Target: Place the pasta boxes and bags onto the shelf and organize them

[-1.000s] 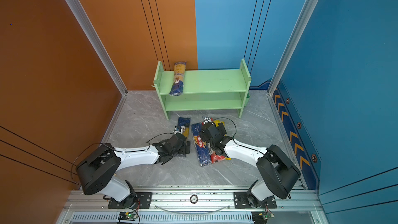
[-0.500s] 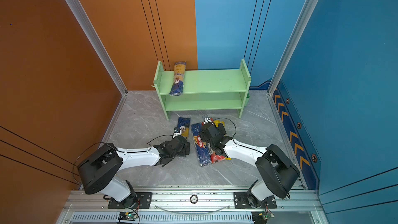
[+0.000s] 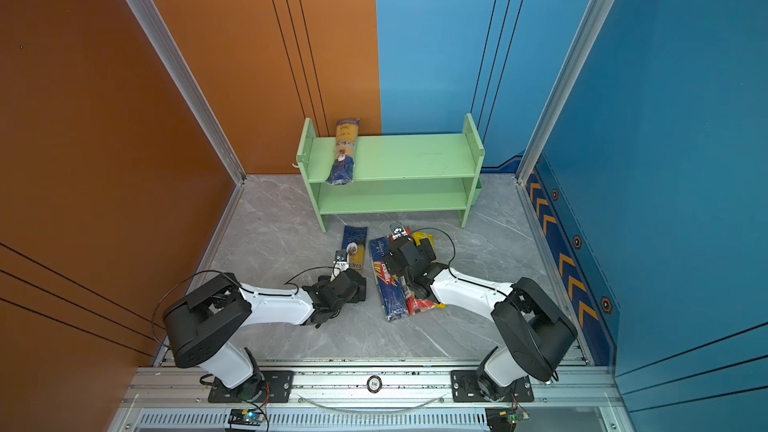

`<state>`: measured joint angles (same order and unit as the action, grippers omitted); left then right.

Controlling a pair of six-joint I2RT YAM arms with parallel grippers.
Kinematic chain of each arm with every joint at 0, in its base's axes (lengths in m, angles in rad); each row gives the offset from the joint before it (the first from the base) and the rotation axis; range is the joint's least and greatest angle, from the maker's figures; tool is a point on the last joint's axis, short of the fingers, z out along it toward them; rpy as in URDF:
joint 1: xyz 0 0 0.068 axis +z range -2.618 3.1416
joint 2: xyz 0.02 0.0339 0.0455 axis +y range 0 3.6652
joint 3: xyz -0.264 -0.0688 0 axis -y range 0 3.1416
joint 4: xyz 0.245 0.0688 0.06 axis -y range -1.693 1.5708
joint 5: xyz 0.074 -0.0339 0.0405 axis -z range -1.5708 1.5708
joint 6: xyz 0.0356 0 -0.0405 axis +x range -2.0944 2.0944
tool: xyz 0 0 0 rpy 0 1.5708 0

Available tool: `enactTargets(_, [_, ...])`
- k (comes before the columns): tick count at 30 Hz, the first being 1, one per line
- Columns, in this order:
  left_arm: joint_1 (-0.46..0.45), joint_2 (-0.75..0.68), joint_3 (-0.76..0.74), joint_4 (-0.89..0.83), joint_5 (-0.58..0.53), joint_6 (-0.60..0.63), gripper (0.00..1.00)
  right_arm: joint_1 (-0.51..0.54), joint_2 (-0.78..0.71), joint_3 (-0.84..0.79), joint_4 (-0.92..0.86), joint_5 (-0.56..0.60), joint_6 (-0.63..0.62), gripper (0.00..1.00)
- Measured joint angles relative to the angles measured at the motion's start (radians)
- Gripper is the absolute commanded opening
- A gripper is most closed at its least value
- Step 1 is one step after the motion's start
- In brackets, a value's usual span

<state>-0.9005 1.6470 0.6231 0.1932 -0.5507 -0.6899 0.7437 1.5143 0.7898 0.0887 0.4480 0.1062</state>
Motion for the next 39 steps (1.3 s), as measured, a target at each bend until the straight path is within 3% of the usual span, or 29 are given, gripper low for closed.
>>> enactTargets(15, [-0.045, 0.049, 0.000, 0.043, -0.103, -0.041, 0.98, 0.000, 0.000, 0.000, 0.000, 0.000, 0.003, 1.00])
enactTargets(39, [-0.098, 0.051, -0.013, 0.043, -0.154, -0.094, 0.99, 0.000, 0.000, 0.000, 0.000, 0.000, 0.003, 1.00])
